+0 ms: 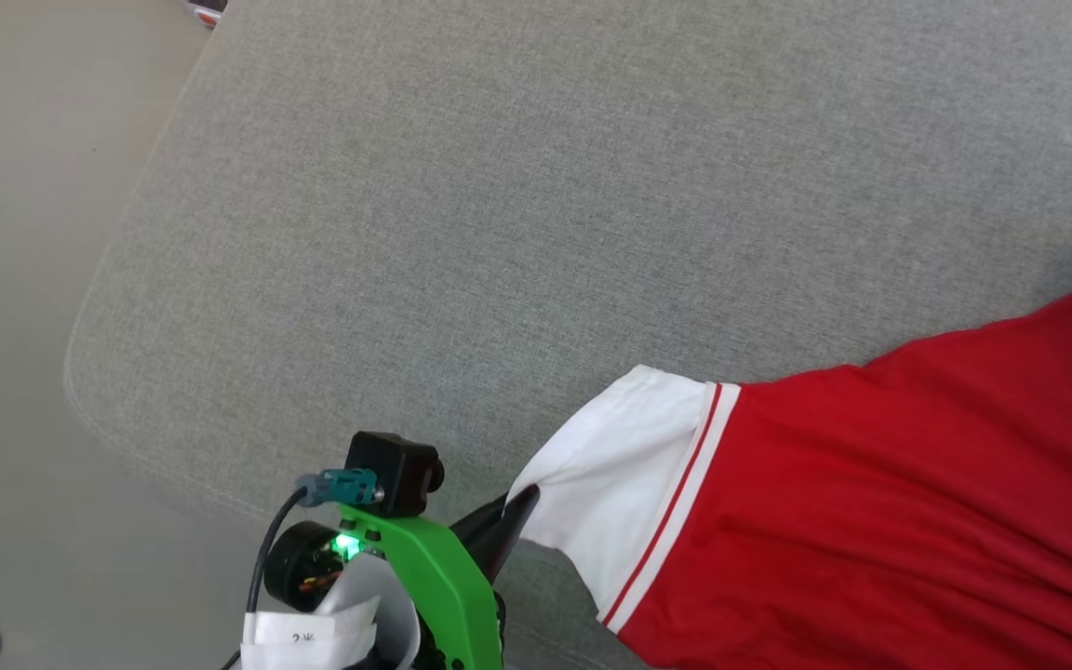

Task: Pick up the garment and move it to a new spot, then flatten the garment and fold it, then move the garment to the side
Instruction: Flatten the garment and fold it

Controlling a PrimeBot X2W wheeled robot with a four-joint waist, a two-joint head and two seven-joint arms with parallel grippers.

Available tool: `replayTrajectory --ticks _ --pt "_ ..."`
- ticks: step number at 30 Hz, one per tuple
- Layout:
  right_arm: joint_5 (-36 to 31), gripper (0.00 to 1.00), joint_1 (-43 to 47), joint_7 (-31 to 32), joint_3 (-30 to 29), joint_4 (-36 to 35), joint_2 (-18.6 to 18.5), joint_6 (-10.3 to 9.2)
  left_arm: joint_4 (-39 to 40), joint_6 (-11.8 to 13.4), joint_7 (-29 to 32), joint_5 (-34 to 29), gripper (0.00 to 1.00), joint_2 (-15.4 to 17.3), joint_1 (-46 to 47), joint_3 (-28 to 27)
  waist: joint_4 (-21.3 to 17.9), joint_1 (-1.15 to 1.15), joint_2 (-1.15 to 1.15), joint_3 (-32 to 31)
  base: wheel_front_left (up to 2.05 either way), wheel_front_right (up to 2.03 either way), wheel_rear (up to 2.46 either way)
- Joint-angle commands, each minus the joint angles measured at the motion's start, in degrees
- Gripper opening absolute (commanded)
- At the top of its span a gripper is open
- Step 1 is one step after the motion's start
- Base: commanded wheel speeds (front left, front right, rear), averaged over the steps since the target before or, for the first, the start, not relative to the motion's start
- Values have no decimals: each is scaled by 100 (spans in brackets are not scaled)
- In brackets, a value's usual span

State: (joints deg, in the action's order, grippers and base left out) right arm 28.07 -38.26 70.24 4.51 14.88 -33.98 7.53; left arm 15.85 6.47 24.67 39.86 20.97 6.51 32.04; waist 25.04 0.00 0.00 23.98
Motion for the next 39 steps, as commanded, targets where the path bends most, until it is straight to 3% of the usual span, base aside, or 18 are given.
replayTrajectory --ticks 1,13,21,30,39 --pt "78 0 200 -62 73 143 127 -4 -16 0 -48 -5 0 2 110 -29 -75 0 0 -94 0 0 0" --pt "475 0 97 -1531 277 244 234 -4 -129 87 -358 -9 0 137 170 -404 -714 0 0 -910 0 0 0" --pt "903 0 147 -2455 294 22 71 -4 -24 156 -528 -99 0 283 477 -742 -1211 0 0 -1486 0 0 0" --pt "1138 0 402 -2945 -17 -702 -120 -4 172 346 -499 -387 0 533 1161 -1129 -1686 0 0 -1937 0 0 0" --pt "971 0 610 -3141 -466 -1789 127 -4 556 742 -771 -884 0 674 1902 -1606 -2258 0 0 -2256 0 0 0"
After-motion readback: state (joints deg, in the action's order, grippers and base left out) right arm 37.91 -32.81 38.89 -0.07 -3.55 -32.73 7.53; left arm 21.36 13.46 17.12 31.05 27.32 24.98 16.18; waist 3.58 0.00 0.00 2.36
